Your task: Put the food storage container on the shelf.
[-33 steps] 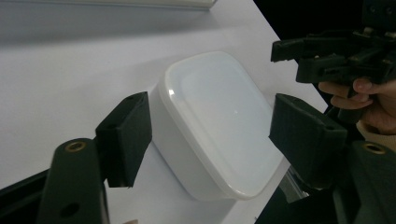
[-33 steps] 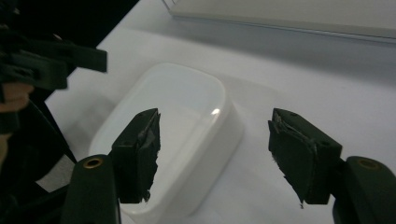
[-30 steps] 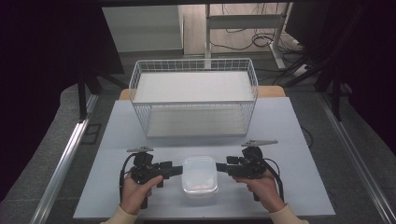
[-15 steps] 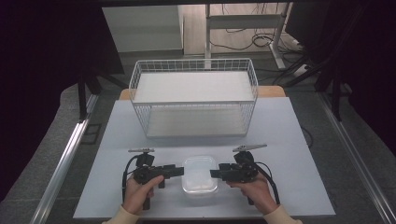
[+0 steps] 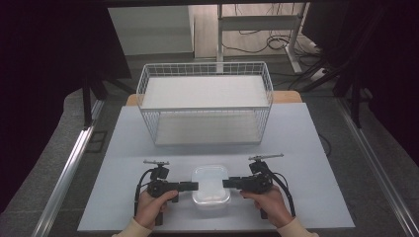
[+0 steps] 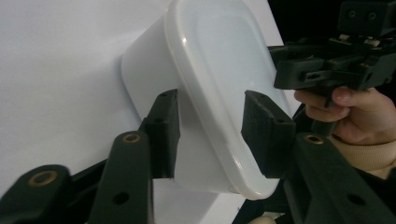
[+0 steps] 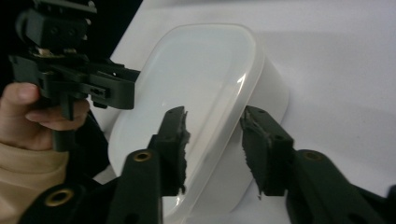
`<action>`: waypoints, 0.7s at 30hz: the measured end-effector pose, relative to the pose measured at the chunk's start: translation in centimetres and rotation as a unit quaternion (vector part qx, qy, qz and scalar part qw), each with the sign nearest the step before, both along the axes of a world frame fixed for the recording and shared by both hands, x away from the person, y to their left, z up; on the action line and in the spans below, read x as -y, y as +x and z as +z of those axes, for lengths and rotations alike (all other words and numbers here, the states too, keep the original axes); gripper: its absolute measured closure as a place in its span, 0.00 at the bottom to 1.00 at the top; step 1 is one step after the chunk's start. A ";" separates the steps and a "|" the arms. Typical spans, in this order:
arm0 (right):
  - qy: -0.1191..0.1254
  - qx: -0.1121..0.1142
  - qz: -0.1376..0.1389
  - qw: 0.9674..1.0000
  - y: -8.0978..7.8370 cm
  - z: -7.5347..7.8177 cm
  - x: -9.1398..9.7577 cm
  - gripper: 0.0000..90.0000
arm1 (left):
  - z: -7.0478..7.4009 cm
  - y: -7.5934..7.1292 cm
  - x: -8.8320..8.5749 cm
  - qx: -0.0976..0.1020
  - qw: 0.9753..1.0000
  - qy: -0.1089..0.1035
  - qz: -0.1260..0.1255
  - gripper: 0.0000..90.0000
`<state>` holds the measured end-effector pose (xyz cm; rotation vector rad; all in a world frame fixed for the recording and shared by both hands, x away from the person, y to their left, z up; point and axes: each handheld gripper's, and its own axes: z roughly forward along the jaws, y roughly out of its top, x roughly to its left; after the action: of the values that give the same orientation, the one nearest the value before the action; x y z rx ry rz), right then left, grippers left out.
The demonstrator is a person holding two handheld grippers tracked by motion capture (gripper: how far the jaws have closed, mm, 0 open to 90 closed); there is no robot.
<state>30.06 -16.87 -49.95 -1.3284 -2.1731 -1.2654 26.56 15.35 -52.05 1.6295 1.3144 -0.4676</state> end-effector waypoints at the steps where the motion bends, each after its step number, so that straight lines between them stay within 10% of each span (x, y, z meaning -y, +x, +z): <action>1: 0.007 -0.009 -0.002 1.000 0.1 0.0 0.2 0.70 | 0.0 0.0 0.0 0.000 1.000 0.000 0.000 0.67; 11: 0.055 -0.040 -0.009 0.998 -0.5 0.0 1.4 0.82 | 1.0 -0.8 -0.5 0.027 1.000 -0.008 0.006 0.81; 21: 0.073 -0.025 -0.005 0.997 -1.2 0.6 1.7 0.90 | 1.9 -1.4 -0.8 0.047 0.999 -0.005 0.005 0.89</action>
<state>28.91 -18.61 -49.32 -1.2997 -2.0016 -1.3513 25.18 16.16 -50.19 1.6167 1.2479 -0.3847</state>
